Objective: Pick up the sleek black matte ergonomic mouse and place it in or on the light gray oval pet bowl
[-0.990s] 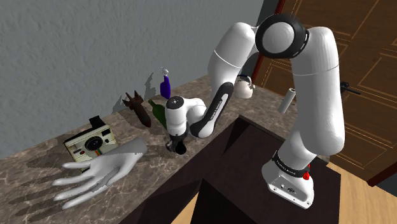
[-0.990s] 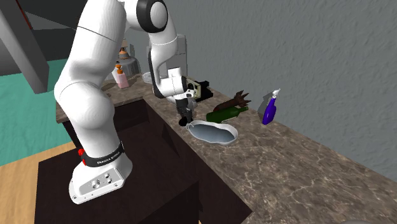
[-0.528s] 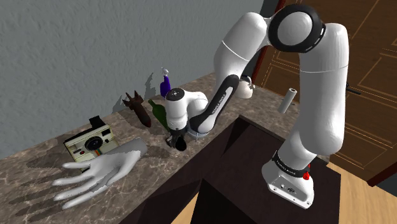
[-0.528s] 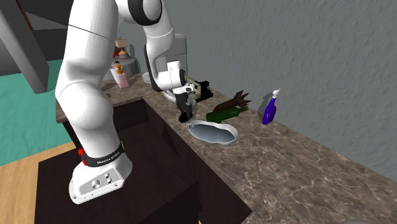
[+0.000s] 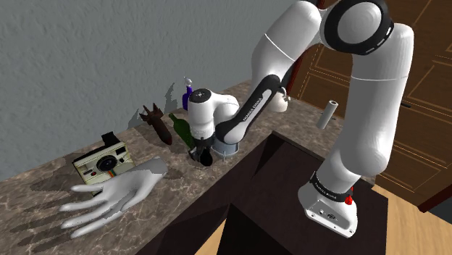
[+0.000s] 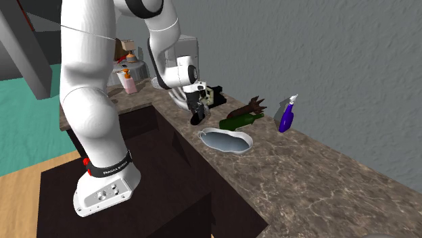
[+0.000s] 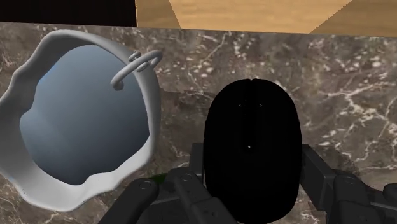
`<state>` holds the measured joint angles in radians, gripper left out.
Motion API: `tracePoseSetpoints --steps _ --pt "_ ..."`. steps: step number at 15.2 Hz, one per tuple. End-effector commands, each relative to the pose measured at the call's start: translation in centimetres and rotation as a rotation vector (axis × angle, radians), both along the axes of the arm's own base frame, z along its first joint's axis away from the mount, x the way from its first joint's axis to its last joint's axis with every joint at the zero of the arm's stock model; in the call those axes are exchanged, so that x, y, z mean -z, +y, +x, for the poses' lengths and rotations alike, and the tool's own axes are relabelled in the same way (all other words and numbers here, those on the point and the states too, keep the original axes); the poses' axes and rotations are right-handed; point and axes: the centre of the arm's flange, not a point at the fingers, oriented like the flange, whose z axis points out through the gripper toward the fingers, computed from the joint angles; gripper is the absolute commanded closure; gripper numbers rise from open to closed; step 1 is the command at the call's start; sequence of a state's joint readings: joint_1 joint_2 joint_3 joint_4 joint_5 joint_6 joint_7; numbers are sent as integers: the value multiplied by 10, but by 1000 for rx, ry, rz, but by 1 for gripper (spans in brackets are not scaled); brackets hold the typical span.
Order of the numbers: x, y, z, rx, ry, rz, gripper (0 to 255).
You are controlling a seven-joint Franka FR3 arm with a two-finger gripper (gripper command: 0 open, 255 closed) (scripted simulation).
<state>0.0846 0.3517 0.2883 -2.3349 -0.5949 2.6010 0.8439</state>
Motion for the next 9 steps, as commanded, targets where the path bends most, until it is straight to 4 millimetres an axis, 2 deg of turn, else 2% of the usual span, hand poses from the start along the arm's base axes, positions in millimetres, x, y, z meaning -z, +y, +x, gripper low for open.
tracePoseSetpoints --steps 1,9 --pt "-11 0 0 0 0 0 255" --pt "-53 0 0 0 0 0 255"
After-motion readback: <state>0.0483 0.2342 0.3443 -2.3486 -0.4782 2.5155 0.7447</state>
